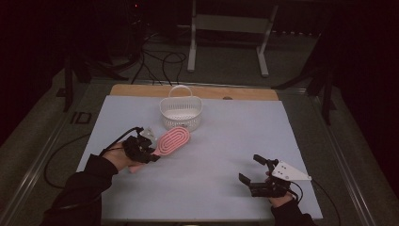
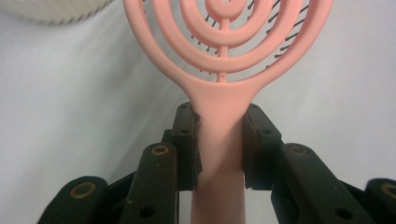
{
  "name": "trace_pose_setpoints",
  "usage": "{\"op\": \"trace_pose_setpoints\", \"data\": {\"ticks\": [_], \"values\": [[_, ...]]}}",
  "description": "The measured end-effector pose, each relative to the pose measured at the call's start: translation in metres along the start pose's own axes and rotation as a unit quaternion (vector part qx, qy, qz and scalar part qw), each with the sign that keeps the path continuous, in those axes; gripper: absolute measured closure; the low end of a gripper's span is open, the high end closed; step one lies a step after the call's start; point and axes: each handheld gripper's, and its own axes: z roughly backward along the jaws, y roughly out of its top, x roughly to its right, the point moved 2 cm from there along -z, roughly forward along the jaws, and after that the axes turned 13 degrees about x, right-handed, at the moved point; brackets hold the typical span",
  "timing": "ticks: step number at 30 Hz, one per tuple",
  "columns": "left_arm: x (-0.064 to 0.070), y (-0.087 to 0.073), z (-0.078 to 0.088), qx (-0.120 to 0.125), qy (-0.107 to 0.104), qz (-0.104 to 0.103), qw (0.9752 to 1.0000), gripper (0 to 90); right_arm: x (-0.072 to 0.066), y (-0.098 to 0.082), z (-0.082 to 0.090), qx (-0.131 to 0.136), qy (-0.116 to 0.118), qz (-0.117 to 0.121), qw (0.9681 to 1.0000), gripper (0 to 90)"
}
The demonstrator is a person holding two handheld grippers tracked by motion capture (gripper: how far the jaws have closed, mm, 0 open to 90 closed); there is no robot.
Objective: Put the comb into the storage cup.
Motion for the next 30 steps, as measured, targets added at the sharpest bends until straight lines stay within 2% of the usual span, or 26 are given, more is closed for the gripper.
{"op": "trace_pose_setpoints", "data": {"ticks": [1,2,3,6,9,11,12,13,15,16,18,25,26,27,29,30], "values": [[0.002,0.001,0.0,0.002,-0.003,-0.006,1.0,71.1,0.0,0.0,0.0,0.001,0.0,-0.001,1.0,8.8],[0.003,0.002,-0.001,0.007,0.003,-0.007,0.9999,71.1,0.0,0.0,0.0,0.0,0.0,-0.001,1.0,8.8],[0.005,0.003,-0.002,0.01,-0.003,-0.004,0.9999,71.1,0.0,0.0,0.0,0.0,0.0,-0.002,1.0,8.8],[0.007,0.005,-0.002,0.019,0.0,-0.01,0.9998,71.1,0.0,0.0,0.0,-0.002,-0.001,-0.002,1.0,8.8],[0.012,0.008,-0.002,0.04,0.003,-0.014,0.9991,71.1,0.001,0.0,0.0,0.0,-0.001,-0.003,1.0,8.8],[0.014,0.008,-0.003,0.05,-0.002,-0.009,0.9987,71.1,0.001,0.0,0.0,-0.001,-0.001,-0.001,1.0,8.8],[0.015,0.008,-0.004,0.054,0.003,-0.014,0.9984,71.1,0.0,0.0,0.0,-0.001,-0.002,-0.001,1.0,8.8],[0.016,0.008,-0.005,0.057,0.0,-0.009,0.9983,71.1,0.0,0.0,0.0,0.0,-0.002,-0.001,1.0,8.8],[0.018,0.008,-0.007,0.065,0.005,-0.011,0.9978,71.1,0.001,0.0,0.0,-0.001,-0.002,-0.002,1.0,8.8],[0.018,0.008,-0.007,0.067,-0.002,-0.011,0.9977,71.1,0.001,0.0,0.0,-0.001,-0.001,-0.001,1.0,8.8],[0.02,0.008,-0.009,0.078,0.007,-0.013,0.9969,71.1,0.001,0.0,0.0,-0.001,-0.002,-0.001,1.0,8.8],[0.026,0.009,-0.009,0.108,0.01,-0.014,0.994,71.1,0.001,0.0,0.0,-0.003,-0.003,-0.003,1.0,8.8],[0.028,0.009,-0.009,0.113,0.02,-0.017,0.9933,71.1,0.001,-0.001,0.0,-0.002,-0.003,-0.003,1.0,8.8],[0.029,0.009,-0.01,0.114,0.012,-0.014,0.9933,71.1,0.001,-0.001,0.0,-0.002,-0.002,-0.004,1.0,8.8],[0.031,0.008,-0.011,0.123,0.019,-0.017,0.992,71.1,0.0,0.0,-0.001,-0.002,-0.002,-0.002,1.0,8.8],[0.033,0.008,-0.012,0.125,0.01,-0.017,0.9919,71.1,0.0,-0.001,-0.001,-0.003,-0.002,-0.003,1.0,8.8]]}}
